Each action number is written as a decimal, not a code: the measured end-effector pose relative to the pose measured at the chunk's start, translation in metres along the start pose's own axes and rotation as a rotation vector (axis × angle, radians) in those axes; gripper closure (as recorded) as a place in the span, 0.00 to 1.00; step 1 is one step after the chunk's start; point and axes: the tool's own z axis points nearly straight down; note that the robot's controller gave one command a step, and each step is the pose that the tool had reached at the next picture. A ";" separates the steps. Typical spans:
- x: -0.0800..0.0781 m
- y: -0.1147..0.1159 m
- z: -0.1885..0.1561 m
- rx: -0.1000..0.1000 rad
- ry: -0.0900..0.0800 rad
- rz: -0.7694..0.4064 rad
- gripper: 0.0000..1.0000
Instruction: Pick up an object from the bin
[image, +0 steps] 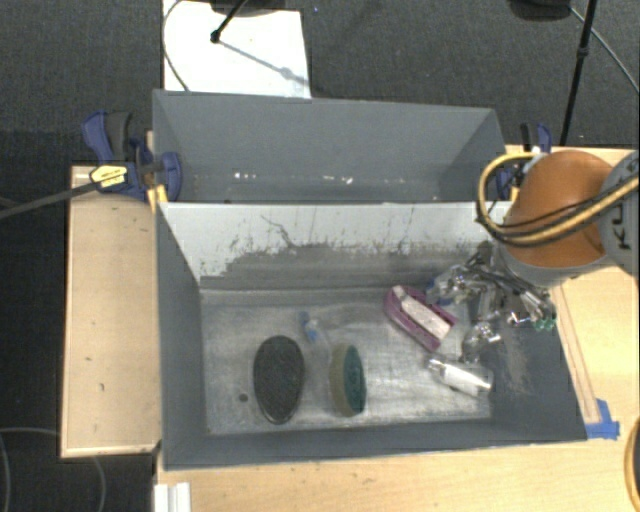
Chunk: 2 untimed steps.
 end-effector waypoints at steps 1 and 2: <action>-0.021 0.059 0.007 -0.004 0.001 -0.131 0.00; 0.022 0.016 -0.006 -0.001 0.004 -0.595 0.00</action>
Offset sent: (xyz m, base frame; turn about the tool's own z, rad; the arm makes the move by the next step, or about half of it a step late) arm 0.0046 0.0589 -0.0070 -0.1253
